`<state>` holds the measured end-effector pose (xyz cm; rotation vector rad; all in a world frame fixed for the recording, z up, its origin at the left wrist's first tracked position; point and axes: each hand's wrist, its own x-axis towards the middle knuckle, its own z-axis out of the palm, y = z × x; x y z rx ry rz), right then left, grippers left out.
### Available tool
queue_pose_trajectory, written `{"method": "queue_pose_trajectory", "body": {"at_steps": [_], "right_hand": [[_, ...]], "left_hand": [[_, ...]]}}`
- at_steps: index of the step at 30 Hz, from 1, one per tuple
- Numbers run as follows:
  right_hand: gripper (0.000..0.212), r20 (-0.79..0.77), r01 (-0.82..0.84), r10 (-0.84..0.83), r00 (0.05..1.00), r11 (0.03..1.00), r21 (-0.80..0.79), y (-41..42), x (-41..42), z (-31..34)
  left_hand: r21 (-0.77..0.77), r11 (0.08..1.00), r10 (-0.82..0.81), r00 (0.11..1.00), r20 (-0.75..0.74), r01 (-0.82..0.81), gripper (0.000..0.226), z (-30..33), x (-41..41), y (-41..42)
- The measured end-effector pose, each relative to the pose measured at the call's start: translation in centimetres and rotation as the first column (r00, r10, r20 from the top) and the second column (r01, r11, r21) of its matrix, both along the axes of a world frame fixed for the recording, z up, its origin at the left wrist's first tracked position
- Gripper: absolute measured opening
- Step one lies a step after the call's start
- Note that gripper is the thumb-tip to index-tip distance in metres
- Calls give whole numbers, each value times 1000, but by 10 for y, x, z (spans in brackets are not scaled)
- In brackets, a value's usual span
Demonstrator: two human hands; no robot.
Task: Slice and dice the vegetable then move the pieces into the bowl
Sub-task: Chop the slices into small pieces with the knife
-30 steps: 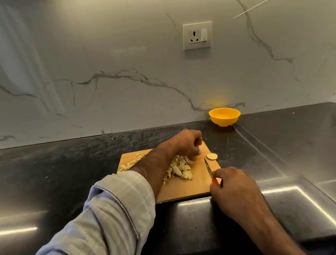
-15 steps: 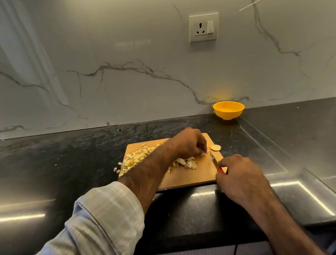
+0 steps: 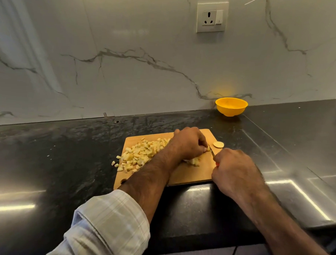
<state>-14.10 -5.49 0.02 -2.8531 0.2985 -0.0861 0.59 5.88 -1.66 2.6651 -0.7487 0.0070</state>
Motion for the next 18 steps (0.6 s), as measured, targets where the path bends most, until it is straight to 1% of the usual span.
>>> {"method": "queue_pose_trajectory", "body": {"at_steps": [3, 6, 9, 11, 14, 18], "right_hand": [[29, -32, -11, 11, 999, 1000, -27, 6, 9, 6], [35, -48, -18, 17, 999, 1000, -14, 9, 19, 6], [35, -25, -4, 4, 1000, 1000, 8, 4, 21, 2], [34, 36, 1, -1, 999, 1000, -3, 0, 18, -4], [38, 98, 4, -7, 995, 1000, 27, 0, 12, -10], [32, 52, 8, -9, 999, 1000, 13, 10, 10, -9]], "left_hand": [[23, 1000, 0, 1000, 17, 0, 12, 2, 1, -1], [28, 1000, 9, 1000, 9, -9, 12, 4, 0, 0], [40, 999, 6, 1000, 7, -6, 12, 6, -4, 3], [64, 998, -3, 1000, 27, 2, 13, 6, -7, 8], [95, 995, -25, 999, 43, 21, 12, 5, -8, 14], [134, 990, -45, 996, 72, 36, 13, 5, -12, 14]]}}
